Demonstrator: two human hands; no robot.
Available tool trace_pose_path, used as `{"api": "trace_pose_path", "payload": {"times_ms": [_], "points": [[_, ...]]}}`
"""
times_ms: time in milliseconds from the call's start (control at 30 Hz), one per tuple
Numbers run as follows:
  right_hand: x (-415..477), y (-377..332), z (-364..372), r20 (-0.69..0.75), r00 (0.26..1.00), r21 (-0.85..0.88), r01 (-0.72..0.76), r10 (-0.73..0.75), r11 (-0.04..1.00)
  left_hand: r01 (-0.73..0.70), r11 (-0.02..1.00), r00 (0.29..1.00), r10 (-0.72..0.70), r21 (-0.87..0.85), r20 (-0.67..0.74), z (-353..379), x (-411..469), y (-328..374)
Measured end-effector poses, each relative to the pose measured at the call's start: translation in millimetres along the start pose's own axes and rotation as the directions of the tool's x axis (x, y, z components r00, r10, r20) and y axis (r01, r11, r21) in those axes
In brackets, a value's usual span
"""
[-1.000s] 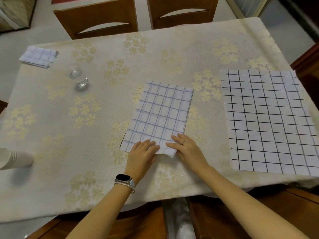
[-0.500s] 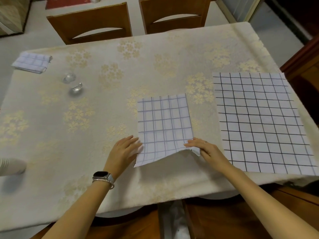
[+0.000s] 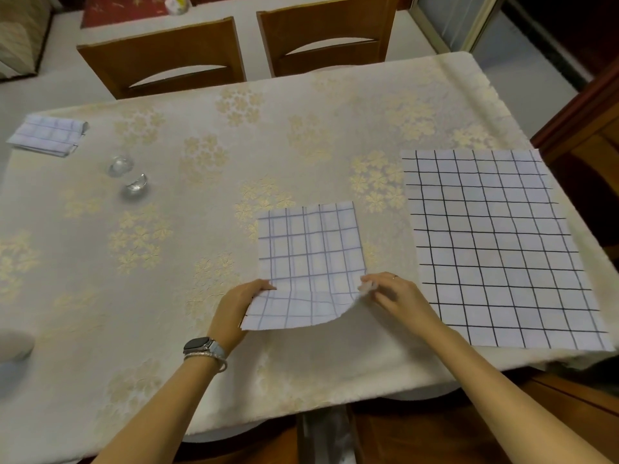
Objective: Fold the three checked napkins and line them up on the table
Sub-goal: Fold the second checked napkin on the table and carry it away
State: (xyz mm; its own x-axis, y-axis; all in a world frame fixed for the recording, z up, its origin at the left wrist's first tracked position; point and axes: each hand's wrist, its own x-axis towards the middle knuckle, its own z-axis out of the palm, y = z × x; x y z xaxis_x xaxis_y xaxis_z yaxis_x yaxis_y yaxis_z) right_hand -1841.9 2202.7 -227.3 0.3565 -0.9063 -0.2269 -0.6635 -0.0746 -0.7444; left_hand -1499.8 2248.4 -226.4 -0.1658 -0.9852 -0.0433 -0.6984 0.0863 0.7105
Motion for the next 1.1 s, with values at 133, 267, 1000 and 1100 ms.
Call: {"api": "trace_pose_path", "payload": {"times_ms": [133,267,1000,1100], "points": [[20.2,-10.1,-0.3,-0.099,0.995,-0.042,-0.022,0.017,0.999,0.139,0.987,0.986,-0.146,-0.086,-0.085,1.7,11.6,1.5],[39.1,-18.8,-4.1,-0.182,0.976,0.047,-0.114,0.120,0.992,0.285,0.946,0.931,-0.312,-0.155,-0.190,4.9,32.6,1.2],[97.1,-27.4,-2.8,-0.302,0.900,-0.124,-0.364,0.314,0.923,0.579,0.814,0.758,-0.520,0.041,-0.393,21.3,78.0,10.8],[94.3,-32.2,1.9,-0.449,0.892,-0.319,-0.215,0.053,0.923,0.363,0.906,0.850,-0.226,0.218,-0.475,34.8,81.0,19.9]]}}
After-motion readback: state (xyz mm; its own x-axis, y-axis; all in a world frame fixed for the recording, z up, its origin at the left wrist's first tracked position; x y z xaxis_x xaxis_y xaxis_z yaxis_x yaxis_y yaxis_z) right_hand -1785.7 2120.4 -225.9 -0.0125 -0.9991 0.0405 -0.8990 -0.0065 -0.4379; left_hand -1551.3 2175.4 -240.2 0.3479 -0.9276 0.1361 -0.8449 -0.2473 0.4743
